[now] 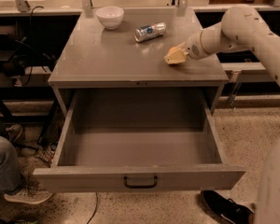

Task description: Place orange into top drawer

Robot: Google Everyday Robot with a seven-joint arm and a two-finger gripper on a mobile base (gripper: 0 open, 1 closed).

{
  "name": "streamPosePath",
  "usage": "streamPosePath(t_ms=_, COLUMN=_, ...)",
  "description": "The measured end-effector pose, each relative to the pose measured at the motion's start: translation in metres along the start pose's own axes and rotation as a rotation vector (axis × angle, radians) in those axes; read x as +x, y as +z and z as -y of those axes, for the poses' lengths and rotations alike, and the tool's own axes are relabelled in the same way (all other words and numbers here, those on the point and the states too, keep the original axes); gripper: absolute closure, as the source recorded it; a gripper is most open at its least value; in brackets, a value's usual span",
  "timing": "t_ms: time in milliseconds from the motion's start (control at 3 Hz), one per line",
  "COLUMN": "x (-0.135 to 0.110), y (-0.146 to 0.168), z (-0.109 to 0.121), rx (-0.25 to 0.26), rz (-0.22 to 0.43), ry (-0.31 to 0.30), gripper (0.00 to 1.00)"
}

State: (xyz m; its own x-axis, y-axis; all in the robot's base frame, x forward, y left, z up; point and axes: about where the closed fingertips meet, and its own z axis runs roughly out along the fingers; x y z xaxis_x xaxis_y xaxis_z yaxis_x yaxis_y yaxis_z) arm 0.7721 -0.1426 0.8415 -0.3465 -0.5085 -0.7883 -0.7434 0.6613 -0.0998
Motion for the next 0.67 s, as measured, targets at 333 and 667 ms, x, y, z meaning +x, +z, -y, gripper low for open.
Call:
streamPosePath(t_ms=333, x=0.001, y=-0.048, z=0.003, rx=0.048, rz=0.055, ry=0.005, gripper=0.99)
streamPosePath(t_ms=667, x=0.020, y=-0.123, z=-0.017, rx=0.095, rz=0.010, ry=0.017, gripper=1.00)
